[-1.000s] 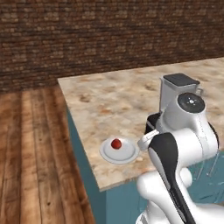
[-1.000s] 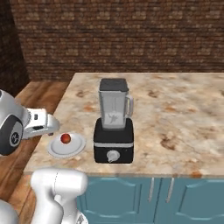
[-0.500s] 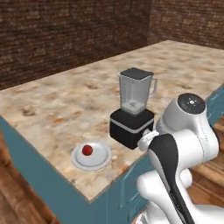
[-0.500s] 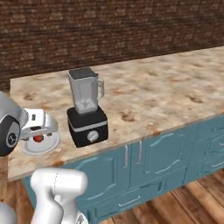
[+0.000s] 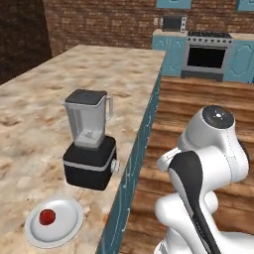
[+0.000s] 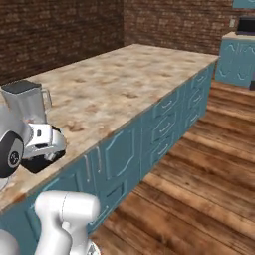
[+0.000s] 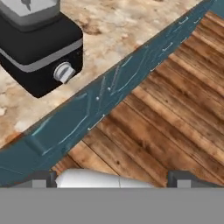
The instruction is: Pick the two apples from the fridge and place them on the plate next to the blender to make a fruit smoothie.
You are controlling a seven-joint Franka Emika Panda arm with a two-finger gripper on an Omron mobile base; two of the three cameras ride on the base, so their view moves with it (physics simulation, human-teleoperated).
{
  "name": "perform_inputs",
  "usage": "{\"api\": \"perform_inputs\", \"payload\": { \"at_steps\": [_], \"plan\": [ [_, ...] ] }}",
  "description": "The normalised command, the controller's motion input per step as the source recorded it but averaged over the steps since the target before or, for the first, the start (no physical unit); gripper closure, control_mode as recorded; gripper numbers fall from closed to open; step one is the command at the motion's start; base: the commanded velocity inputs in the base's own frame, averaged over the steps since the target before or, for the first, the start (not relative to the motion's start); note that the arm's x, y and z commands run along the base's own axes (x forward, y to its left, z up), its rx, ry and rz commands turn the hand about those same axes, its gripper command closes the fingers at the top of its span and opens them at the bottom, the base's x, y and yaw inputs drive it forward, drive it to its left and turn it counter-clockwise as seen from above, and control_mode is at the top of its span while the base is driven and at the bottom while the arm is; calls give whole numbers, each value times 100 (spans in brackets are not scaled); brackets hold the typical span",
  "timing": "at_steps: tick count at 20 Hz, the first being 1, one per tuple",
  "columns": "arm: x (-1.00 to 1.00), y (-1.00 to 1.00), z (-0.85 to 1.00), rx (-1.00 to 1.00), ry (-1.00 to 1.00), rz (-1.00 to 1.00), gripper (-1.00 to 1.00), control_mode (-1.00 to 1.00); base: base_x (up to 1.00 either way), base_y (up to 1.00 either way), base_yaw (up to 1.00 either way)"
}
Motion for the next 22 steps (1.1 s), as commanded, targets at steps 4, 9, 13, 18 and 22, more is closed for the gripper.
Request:
{"api": "perform_inputs", "payload": {
  "at_steps": [4, 9, 13, 18, 22],
  "plan": [
    [0, 0, 0, 0, 0, 0, -100, 100, 0, -2, -79],
    [0, 0, 0, 0, 0, 0, -100, 100, 0, -14, -75],
    [0, 0, 0, 0, 0, 0, -100, 100, 16, -44, -64],
    [0, 0, 0, 0, 0, 0, -100, 100, 70, -68, -45],
    [0, 0, 0, 0, 0, 0, -100, 100, 100, -28, -33]
  ]
}}
